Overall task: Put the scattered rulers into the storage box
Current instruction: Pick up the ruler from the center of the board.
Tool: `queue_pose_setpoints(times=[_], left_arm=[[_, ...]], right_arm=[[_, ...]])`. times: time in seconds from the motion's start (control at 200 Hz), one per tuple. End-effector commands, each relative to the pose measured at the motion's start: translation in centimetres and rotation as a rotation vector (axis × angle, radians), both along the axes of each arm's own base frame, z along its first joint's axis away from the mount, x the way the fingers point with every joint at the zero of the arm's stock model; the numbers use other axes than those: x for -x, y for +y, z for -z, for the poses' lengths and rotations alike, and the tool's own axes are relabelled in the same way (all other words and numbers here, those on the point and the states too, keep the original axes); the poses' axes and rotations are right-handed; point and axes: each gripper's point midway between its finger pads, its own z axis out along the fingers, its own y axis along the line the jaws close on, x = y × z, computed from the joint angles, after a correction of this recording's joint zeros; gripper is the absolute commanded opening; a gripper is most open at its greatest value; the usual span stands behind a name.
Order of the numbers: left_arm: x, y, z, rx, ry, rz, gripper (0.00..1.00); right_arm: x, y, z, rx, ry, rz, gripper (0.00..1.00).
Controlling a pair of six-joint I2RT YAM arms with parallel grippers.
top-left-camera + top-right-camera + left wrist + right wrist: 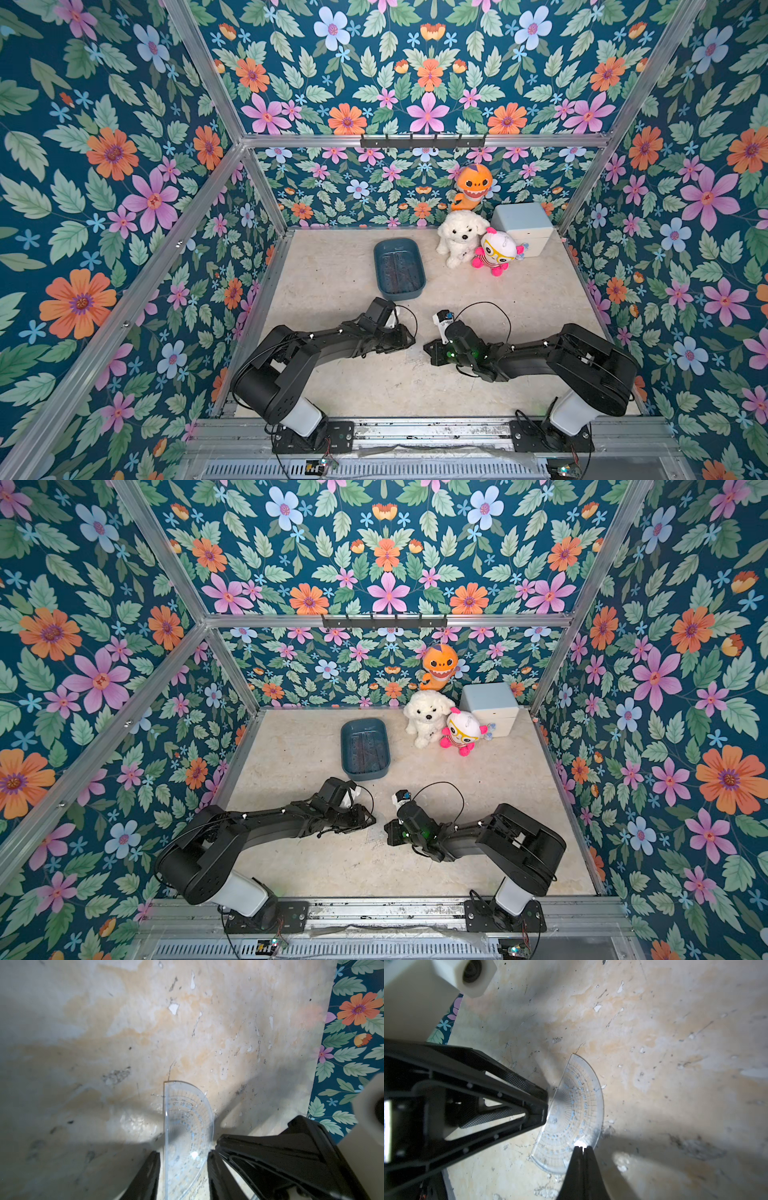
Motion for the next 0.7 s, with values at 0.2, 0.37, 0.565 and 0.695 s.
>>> queue_pose_setpoints(times=[0.2, 0.37, 0.565, 0.695], left_arm=[[0.0, 0.8, 1.0, -0.05, 0.011, -0.006, 0.44], [0.2, 0.5, 1.2, -0.033, 0.021, -0.002, 0.43], [0.2, 0.3, 1.1, -0.009, 0.02, -0.002, 0.36], [0.4, 0.1, 1.0, 0.002, 0.021, 0.002, 0.21]], right_arm=[[0.7, -0.4, 1.7, 0.023, 0.028, -0.014, 0.0], [0.8, -0.5, 2.2, 0.026, 0.035, -0.012, 0.0], [0.8, -0.5, 2.9, 0.029, 0.046, -0.012, 0.0], [0.9, -0.5, 3.2, 0.033, 0.051, -0.014, 0.0]])
